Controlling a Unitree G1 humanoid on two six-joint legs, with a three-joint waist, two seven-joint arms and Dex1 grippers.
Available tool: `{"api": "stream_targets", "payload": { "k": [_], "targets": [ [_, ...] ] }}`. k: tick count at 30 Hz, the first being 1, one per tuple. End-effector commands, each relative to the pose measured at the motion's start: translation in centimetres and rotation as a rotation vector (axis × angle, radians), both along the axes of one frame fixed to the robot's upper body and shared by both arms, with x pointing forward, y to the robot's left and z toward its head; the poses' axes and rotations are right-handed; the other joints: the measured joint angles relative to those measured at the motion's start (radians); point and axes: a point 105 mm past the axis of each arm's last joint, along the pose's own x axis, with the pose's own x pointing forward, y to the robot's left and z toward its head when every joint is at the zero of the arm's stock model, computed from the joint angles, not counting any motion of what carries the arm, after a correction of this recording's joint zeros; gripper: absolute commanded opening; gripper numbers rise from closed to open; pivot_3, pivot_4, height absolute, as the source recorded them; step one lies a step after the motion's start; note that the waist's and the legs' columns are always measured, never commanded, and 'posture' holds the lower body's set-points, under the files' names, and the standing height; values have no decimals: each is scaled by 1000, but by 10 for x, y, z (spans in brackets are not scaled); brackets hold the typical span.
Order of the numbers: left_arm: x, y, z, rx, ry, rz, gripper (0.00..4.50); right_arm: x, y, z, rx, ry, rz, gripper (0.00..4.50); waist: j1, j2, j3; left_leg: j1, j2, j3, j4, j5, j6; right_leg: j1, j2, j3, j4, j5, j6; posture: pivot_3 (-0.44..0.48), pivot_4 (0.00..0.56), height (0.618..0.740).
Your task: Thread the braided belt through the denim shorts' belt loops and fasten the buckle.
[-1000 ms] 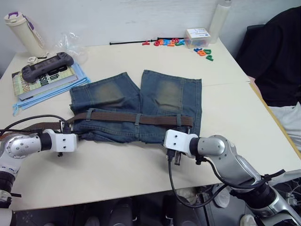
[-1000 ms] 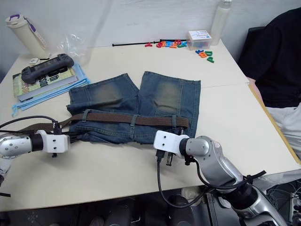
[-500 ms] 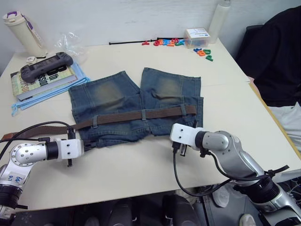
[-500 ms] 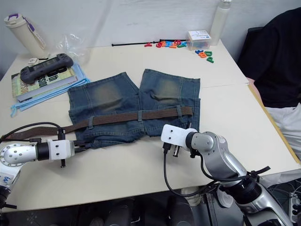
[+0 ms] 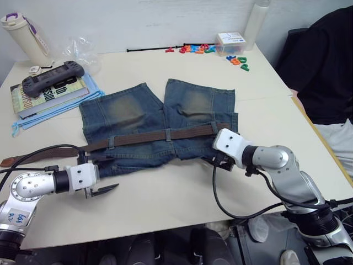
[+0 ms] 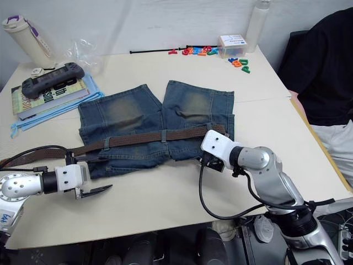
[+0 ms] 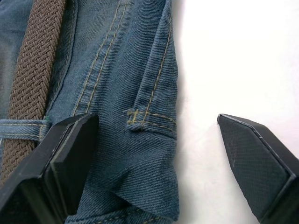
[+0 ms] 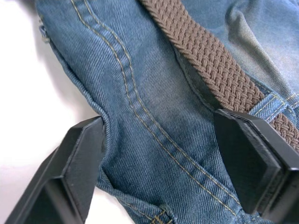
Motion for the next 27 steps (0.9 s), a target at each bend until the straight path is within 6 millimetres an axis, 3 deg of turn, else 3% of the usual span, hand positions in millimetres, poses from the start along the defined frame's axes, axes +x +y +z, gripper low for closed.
{"api": "stream_targets", "payload": {
  "k": [1,3,4,6,8,13,17,22,27],
  "targets": [
    [2,-7,24,-117,-22,25,4500,-6,10,20,35,-61,70,4014,-18,3,2,-2,-9,-18,-2,4,1,10,-4,-18,-1,-1,2,0,150,716],
    [6,-8,43,-226,-6,59,4500,-4,9,29,78,-59,63,4014,-24,6,5,-8,-32,-59,-17,22,4,21,-16,-49,-1,-6,12,0,150,716],
    [8,-7,51,-268,10,74,4500,-3,8,35,108,-54,63,4014,-14,7,9,-12,-36,-69,-14,28,0,21,-15,-46,0,-8,15,0,150,716],
    [13,0,64,-335,62,108,4500,0,5,51,194,-34,58,4014,11,9,13,-12,-35,-68,-12,31,-5,22,-16,-31,-3,-10,17,0,150,716],
    [23,8,76,-382,85,139,4500,6,-5,66,269,-9,46,4014,25,9,13,-12,-35,-68,-11,31,-5,22,-16,-31,-3,-10,17,0,150,716],
    [48,19,74,-431,213,170,4500,42,-47,79,327,72,-110,4014,35,9,13,-11,-37,-66,-10,29,-3,23,-14,-29,-4,-9,16,0,150,716],
    [69,18,70,-508,333,179,4500,69,-78,64,367,229,-289,4014,34,8,14,-12,-38,-61,-11,30,-2,22,-12,-27,-1,-8,18,0,150,716],
    [94,9,71,-615,467,182,4500,72,-79,47,425,428,-290,4014,31,6,15,-12,-39,-55,-10,31,0,20,-12,-27,-1,-7,20,0,150,716],
    [108,-1,53,-590,570,211,4500,72,-70,32,425,541,-264,4014,18,5,15,-13,-39,-48,-7,31,2,16,-13,-23,1,-6,23,0,150,716]
  ]
}}
